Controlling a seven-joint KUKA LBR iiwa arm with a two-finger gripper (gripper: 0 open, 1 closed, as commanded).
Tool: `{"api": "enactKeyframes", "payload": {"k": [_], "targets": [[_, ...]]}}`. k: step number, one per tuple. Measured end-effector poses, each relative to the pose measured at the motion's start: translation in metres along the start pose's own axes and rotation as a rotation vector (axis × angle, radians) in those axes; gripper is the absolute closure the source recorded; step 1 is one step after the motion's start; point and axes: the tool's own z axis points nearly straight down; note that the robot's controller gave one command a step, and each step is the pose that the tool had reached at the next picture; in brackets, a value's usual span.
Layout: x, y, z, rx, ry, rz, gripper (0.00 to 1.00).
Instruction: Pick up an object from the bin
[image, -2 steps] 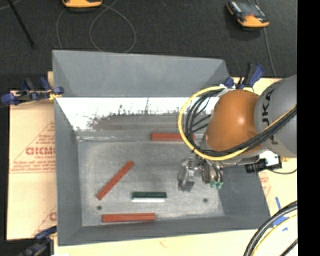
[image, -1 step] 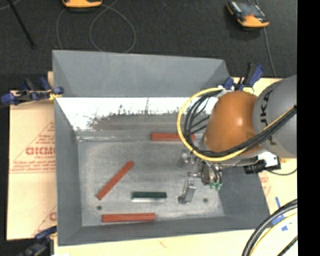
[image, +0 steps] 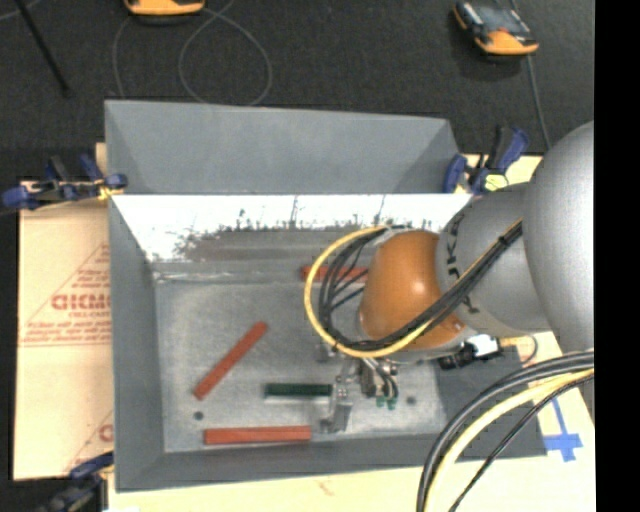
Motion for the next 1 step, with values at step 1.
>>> {"api": "enactKeyframes", "payload": {"k": [1], "targets": [[-0.002,-0.0006,-0.0047,-0.001,-0.007,0.002,1.0]]}}
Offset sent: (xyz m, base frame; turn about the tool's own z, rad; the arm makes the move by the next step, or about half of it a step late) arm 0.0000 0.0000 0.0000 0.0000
